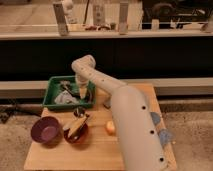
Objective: Place brush in table surface
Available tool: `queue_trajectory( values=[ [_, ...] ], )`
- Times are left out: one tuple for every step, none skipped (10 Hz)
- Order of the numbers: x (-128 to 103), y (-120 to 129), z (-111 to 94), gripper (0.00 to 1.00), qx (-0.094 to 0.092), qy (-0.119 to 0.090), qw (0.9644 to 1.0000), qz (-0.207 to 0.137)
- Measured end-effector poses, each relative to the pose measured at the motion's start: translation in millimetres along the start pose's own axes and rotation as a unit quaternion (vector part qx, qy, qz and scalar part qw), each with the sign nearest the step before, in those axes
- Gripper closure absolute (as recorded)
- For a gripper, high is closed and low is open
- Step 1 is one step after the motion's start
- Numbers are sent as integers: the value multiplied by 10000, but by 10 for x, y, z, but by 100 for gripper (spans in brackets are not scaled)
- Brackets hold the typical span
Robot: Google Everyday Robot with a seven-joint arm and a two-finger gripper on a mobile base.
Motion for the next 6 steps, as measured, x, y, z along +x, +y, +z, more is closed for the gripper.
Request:
queue_trajectory(
  values=[
    [-31,1,27,20,-39,3,10000,-30],
    [-17,6,56,20,-75,22,10000,-32],
    [-2,4,70,20,-90,27,10000,-17],
    [22,14,101,20,-121,37,9999,2],
    [20,15,123,20,-140,42,9999,1],
    [34,30,173,20,-192,78,9998,-7]
  ],
)
